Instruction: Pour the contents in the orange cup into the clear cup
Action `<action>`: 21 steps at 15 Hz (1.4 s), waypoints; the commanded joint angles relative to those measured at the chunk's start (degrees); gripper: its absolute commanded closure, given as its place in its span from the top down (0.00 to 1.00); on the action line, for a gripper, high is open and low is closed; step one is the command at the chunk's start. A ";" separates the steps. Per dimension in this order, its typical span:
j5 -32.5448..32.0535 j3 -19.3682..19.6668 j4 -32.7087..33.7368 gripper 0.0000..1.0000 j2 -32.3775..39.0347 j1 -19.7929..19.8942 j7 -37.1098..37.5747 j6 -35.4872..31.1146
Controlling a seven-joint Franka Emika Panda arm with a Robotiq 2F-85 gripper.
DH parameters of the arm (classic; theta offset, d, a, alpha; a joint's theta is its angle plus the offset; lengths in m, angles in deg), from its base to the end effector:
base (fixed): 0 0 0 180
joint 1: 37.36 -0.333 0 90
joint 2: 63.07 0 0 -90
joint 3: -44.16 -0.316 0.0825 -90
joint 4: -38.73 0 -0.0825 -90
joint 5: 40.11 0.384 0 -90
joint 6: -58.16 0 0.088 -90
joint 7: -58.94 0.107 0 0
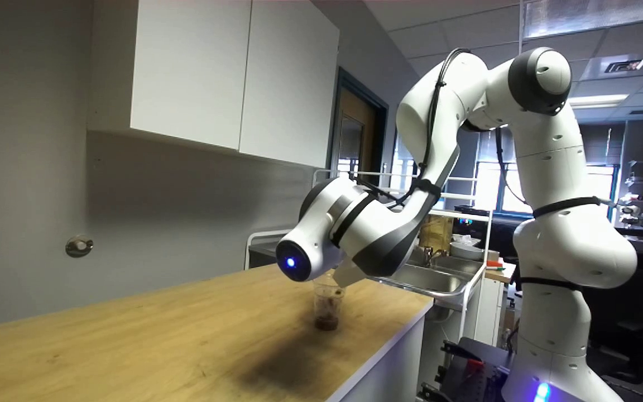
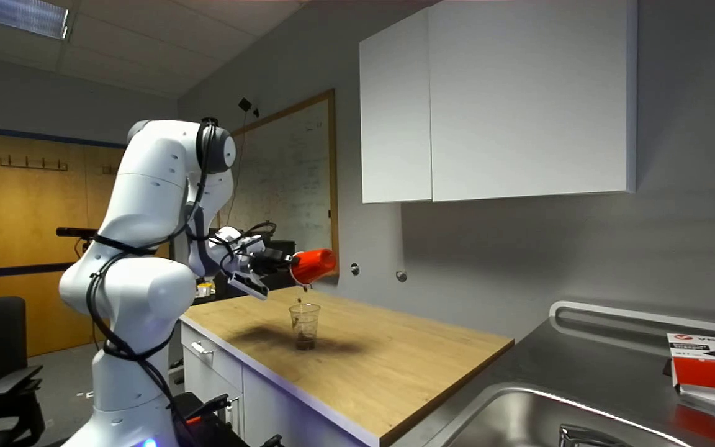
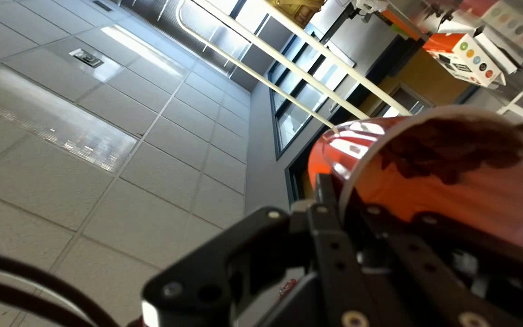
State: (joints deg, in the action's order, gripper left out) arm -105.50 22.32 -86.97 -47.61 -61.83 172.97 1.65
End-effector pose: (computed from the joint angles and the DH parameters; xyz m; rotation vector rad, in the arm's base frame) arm 0.3920 0.2226 0.3167 1.3695 -0.6393 0.9053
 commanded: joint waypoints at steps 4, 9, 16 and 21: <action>-0.88 0.09 0.92 0.04 1.82 -0.85 3.14 4.44; -1.62 0.03 1.26 0.04 2.93 -1.35 4.63 7.16; -3.41 0.10 1.81 0.03 4.36 -1.75 4.84 10.40; -5.58 0.13 2.18 0.03 5.28 -1.57 4.25 12.04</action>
State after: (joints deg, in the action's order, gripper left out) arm -109.55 22.32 -86.16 -43.44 -63.26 177.20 11.92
